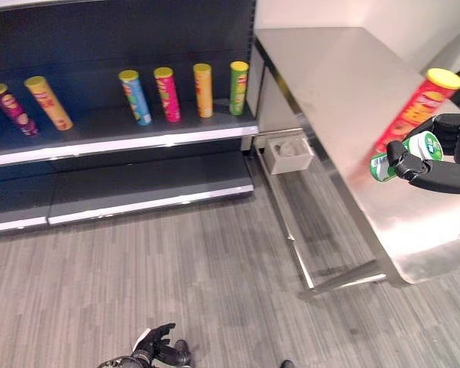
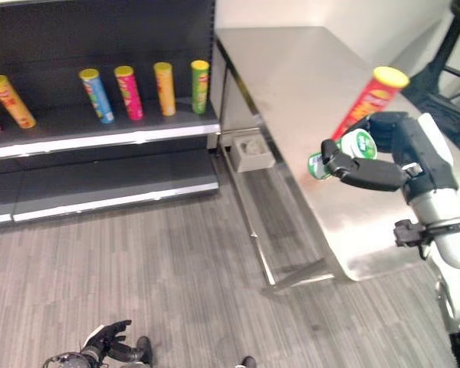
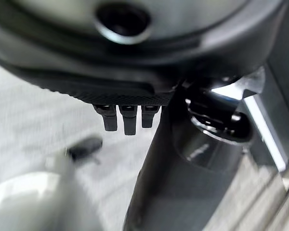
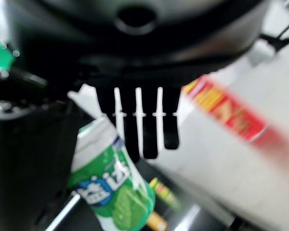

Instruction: Put the goods on the table back onto the shelves and tidy them up.

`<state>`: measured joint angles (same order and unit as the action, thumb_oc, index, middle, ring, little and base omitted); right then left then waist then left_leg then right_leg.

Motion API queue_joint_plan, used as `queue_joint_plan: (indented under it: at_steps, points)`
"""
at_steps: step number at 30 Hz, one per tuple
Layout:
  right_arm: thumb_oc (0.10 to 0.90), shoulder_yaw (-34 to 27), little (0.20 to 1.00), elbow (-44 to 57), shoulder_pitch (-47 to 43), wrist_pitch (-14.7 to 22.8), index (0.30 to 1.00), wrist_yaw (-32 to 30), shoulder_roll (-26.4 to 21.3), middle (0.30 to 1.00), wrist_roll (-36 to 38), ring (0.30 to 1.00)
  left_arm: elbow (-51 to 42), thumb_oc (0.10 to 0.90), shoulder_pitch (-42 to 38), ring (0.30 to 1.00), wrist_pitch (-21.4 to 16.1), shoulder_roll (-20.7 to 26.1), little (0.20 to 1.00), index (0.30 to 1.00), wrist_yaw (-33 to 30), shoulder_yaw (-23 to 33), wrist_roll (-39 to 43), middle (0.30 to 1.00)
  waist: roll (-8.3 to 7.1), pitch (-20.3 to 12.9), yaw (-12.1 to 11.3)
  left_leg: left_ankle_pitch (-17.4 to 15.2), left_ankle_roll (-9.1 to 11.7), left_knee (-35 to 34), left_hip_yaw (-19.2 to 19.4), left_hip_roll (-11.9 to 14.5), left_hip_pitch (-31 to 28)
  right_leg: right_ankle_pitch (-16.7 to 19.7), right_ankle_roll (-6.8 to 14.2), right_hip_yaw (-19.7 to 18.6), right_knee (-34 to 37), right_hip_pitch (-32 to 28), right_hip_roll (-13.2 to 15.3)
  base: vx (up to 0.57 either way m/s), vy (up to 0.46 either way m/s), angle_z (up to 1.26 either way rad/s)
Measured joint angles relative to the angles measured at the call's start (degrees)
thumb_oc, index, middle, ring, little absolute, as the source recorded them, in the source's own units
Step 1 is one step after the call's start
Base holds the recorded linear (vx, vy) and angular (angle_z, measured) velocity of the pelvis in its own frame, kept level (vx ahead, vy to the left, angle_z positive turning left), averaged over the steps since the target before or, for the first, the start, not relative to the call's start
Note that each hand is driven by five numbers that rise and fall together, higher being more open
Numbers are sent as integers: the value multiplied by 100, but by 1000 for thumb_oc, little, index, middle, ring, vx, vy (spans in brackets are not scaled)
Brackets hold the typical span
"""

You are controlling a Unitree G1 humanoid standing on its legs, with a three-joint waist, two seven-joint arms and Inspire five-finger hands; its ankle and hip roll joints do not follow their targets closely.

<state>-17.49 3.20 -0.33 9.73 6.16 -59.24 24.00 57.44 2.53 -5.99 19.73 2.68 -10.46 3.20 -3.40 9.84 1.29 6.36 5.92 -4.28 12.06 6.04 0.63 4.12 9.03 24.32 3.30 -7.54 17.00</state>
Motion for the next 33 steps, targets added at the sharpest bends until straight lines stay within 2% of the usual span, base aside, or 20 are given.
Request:
queue_joint_plan:
  at_steps: [2, 3, 4, 5, 6, 7, 9, 11, 15, 19, 20, 21, 24, 27, 28, 29, 30, 31, 32, 33]
  points:
    - [400, 53, 300, 142, 1, 4, 300, 12, 6, 300, -6, 300, 81, 800, 6, 900, 4, 370, 900, 900, -20, 63, -1, 900, -76, -30, -168, -40, -49, 40, 38, -60, 12, 142, 83, 11, 5, -12, -105, 102, 814, -8]
    - [400, 80, 300, 125, -140, 104, 300, 6, 184, 300, -73, 300, 291, 800, -59, 900, -112, 285, 900, 900, 5, 325, -13, 900, -123, 94, -313, -286, -535, 611, 381, -115, 183, -9, 59, -19, -569, 179, 81, 72, 225, 34]
    - [400, -121, 300, 147, -5, 35, 300, -67, 497, 300, -106, 300, 465, 800, -140, 900, -49, 49, 900, 900, -121, 615, 17, 900, -252, 229, -195, -558, -1098, 655, 765, -501, 76, -149, -169, 302, -1167, 159, 519, 157, 341, 31]
    - [400, -6, 300, 140, -17, -123, 300, -159, 237, 300, -99, 300, 428, 800, 150, 900, -1, -202, 900, 900, -82, 328, 4, 900, 218, -40, -196, -648, -1033, 507, 689, -759, 9, 68, -60, 145, -1586, 409, 518, 194, 292, 14]
    - [400, 101, 300, 207, -86, -139, 300, -160, -196, 300, -111, 300, 280, 800, 399, 900, 0, -285, 900, 900, 2, 59, -6, 900, 662, -132, -244, -710, -1198, 460, 490, -722, 26, 144, -29, -81, -2106, 643, 326, 177, 213, -11]
    - [400, 108, 300, 386, 56, -104, 300, -178, -353, 300, -120, 300, 275, 800, 462, 900, 19, -267, 900, 900, 2, 56, -3, 900, 604, -92, -65, -739, -1195, 510, 318, -833, -33, -21, 15, -510, -2774, 958, 495, 158, 133, 28]
    - [400, 219, 300, 530, 128, -76, 300, -150, -393, 300, -147, 300, 259, 800, 497, 900, 30, -50, 900, 900, -20, 201, 3, 900, 371, -26, 124, -655, -1131, 225, 182, -926, -183, -675, 260, -1201, -3011, 1330, 282, 119, 74, 41]
    - [400, 581, 300, 469, -354, -32, 300, -160, -401, 300, -144, 300, 230, 800, 474, 900, 34, 292, 900, 900, -76, 218, 8, 900, -238, 25, 35, -546, -1142, -6, 302, -946, -283, -677, 242, -960, -1696, 1748, -98, 239, 78, -23]
    - [400, 882, 300, 457, -946, 132, 300, -172, -909, 300, -139, 300, 274, 800, 315, 900, 84, 67, 900, 900, -64, 169, 9, 900, -245, 76, 126, -580, -1204, -98, 66, -903, -493, -52, 317, -888, -467, 2040, -721, 249, 50, 22]
    - [400, 849, 300, 452, -1278, 238, 300, -208, -1338, 300, -139, 300, 207, 800, 210, 900, 83, -15, 900, 900, 54, 169, 9, 900, -343, 79, 237, -747, -1145, -114, -214, -1096, -792, 331, 376, -489, 173, 2176, -765, 229, -6, 55]
    - [400, 948, 300, 381, -1412, 298, 300, -237, -1468, 300, -142, 300, 185, 800, 225, 900, 82, -49, 900, 900, 52, 174, 9, 900, -341, 85, 213, -876, -1083, -123, -343, -1131, -872, 358, 330, -345, 117, 2109, -732, 231, -25, 47]
    - [400, 1165, 300, 266, -1631, 328, 300, -250, -1852, 300, -146, 300, 122, 800, 311, 900, 118, -142, 900, 900, 43, 162, 8, 900, -238, 20, 234, -1047, -989, -123, -447, -1091, -1026, 610, 54, -202, 54, 2000, -722, 286, -70, 41]
    - [400, 1410, 300, -40, -2050, 339, 300, -278, -2249, 300, -147, 300, 97, 800, 277, 900, 128, -242, 900, 900, 51, 144, 12, 900, 42, -91, 272, -1123, -630, -84, -696, -740, -1050, 987, -280, -112, 95, 1850, -1007, 326, -92, 48]
    - [400, 1706, 300, -453, -2319, 294, 300, -280, -2443, 300, -148, 300, 148, 800, 48, 900, 122, -258, 900, 900, 54, 111, 15, 900, 92, -120, 225, -1044, -397, 31, -775, -377, -1259, 652, -982, 170, 95, 1474, -1326, 337, -114, 54]
    - [400, 1779, 300, -497, -2369, 292, 300, -279, -2443, 300, -151, 300, 152, 800, 39, 900, 121, -258, 900, 900, 54, 114, 14, 900, 96, -118, 218, -1078, -315, 159, -766, -282, -1324, 533, -1008, 228, 96, 1320, -1409, 216, -123, 24]
    - [400, 2142, 300, -512, -2701, 286, 300, -281, -2426, 300, -148, 300, 190, 800, 65, 900, 123, -237, 900, 900, 54, 273, 19, 900, -42, -69, 130, -1329, 211, 1257, -668, -216, -1097, 292, -1046, 167, 101, 1024, -1519, 153, -185, -20]
    - [400, 2136, 300, -80, -2955, 414, 300, -289, -2549, 300, -141, 300, 204, 800, 229, 900, 117, -209, 900, 900, 54, 424, 116, 900, -105, -225, 32, -1473, 525, 3755, -557, 159, 2, 208, -1384, 124, 186, 779, -1607, 254, -137, -64]
    - [400, 2459, 300, -39, -3258, 536, 300, -416, -2349, 300, -118, 300, 209, 800, 153, 900, 115, -125, 900, 900, 13, 760, 346, 900, -342, -130, -19, -56, 918, 5142, -1008, 115, 850, -43, -1495, -11, -108, 807, -1686, 371, 3, -24]
    - [400, 2715, 300, -257, -3450, 557, 300, -376, -2417, 300, -150, 300, 156, 800, -256, 900, 132, 50, 900, 900, 1, 719, 388, 900, -603, 4, -64, 44, 613, 6460, -456, 824, 1828, -394, -1607, -231, 128, 415, -1637, 379, 258, 12]
    - [400, 2727, 300, -538, -3595, 513, 300, -408, -2415, 300, -144, 300, -51, 800, -530, 900, 51, 253, 900, 900, 7, 368, 342, 900, -770, 105, -236, -378, -8, 5434, 136, 1567, 2448, -526, -1534, -171, 85, 314, -1615, 270, 438, 51]
